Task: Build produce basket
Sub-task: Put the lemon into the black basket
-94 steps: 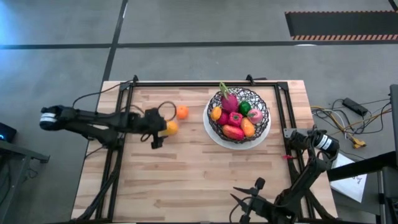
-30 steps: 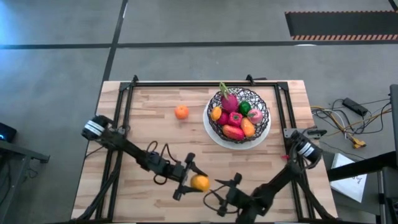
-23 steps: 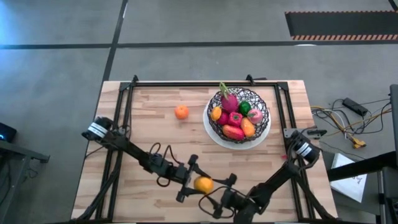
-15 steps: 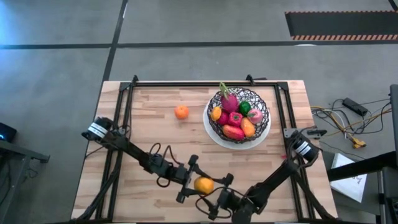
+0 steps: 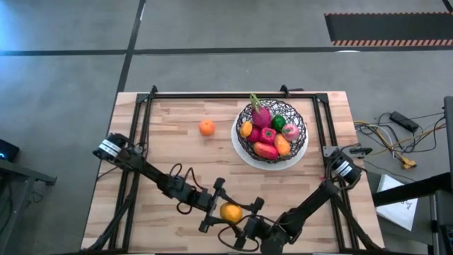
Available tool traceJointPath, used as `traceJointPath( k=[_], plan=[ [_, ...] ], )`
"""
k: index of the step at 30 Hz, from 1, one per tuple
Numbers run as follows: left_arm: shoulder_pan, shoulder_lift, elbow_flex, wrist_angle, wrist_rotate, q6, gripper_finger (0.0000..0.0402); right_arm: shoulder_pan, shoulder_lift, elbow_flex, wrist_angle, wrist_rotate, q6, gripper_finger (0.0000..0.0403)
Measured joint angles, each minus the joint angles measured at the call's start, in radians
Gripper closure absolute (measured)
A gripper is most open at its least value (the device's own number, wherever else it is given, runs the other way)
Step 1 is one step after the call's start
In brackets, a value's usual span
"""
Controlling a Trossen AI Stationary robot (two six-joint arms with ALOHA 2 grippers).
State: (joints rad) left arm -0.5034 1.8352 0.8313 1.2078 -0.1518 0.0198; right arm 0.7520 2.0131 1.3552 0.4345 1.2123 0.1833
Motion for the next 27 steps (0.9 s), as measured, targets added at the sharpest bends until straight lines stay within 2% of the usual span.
traceJointPath(
  k=[4,9,14,18,23,25,27],
  plan=[
    [0.002,-0.001,0.000,-0.038,0.030,0.034,0.0126,0.004,0.001,0.000,-0.047,0.002,0.026,0.0133],
    [0.006,-0.002,-0.004,-0.073,0.045,0.055,0.0063,0.015,0.001,0.001,-0.129,-0.004,0.145,0.0134],
    [0.006,-0.068,0.001,-0.268,0.030,0.135,0.0016,0.034,-0.001,0.002,-0.257,0.008,0.307,0.0135],
    [-0.007,-0.179,0.007,-0.508,-0.160,0.145,0.0009,0.053,-0.029,0.002,-0.463,0.005,0.513,0.0136],
    [-0.038,-0.317,0.004,-0.826,-0.465,0.038,0.0009,0.060,-0.127,0.002,-0.953,-0.076,0.969,0.0138],
    [-0.049,-0.356,-0.009,-0.915,-0.516,-0.051,0.0009,0.059,-0.182,0.002,-1.156,-0.141,1.129,0.0138],
    [-0.055,-0.376,-0.035,-0.940,-0.521,-0.145,0.0009,0.046,-0.241,0.002,-1.342,-0.207,1.244,0.0139]
  ],
)
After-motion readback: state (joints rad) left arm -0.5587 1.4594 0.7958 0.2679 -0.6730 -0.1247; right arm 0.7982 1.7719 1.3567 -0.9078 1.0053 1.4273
